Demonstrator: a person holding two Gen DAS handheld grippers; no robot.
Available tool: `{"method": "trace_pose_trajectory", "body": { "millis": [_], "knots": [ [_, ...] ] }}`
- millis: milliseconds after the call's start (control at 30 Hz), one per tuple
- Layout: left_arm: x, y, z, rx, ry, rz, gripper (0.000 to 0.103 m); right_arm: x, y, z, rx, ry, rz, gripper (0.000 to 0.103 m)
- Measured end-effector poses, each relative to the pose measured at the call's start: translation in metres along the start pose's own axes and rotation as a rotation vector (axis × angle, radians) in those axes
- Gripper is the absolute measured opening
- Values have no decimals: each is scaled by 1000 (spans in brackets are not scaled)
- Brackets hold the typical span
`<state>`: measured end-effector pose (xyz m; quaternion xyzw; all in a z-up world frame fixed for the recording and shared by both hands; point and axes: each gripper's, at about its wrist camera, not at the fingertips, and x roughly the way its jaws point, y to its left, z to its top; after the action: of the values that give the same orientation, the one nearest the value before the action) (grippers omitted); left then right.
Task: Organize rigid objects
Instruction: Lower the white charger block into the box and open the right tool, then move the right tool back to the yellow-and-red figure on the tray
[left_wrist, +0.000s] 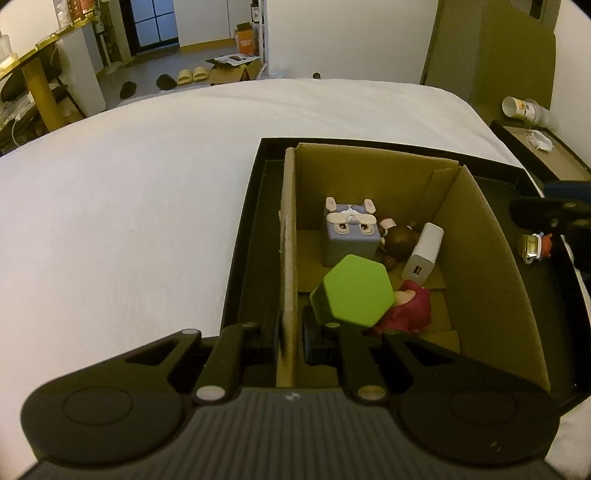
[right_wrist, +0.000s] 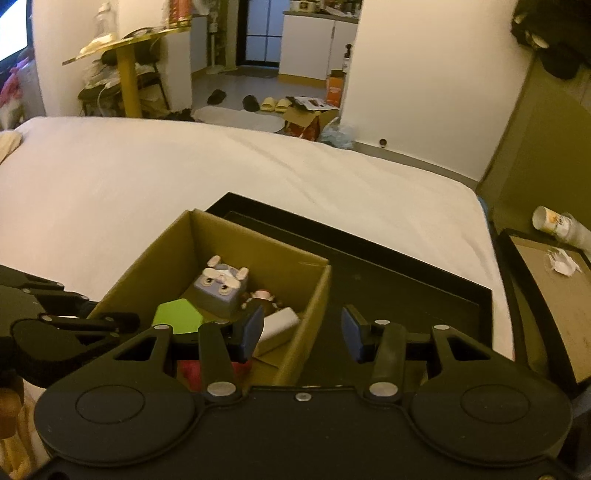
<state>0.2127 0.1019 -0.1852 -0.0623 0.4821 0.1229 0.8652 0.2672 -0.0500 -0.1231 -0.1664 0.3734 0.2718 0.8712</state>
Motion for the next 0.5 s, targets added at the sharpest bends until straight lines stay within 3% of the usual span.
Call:
{"method": "trace_pose_trajectory", "body": {
  "millis": [500],
  "knots": [
    [5, -8, 1, 27, 0, 55, 9, 2, -51, -27, 94, 19, -54, 46]
  ]
}}
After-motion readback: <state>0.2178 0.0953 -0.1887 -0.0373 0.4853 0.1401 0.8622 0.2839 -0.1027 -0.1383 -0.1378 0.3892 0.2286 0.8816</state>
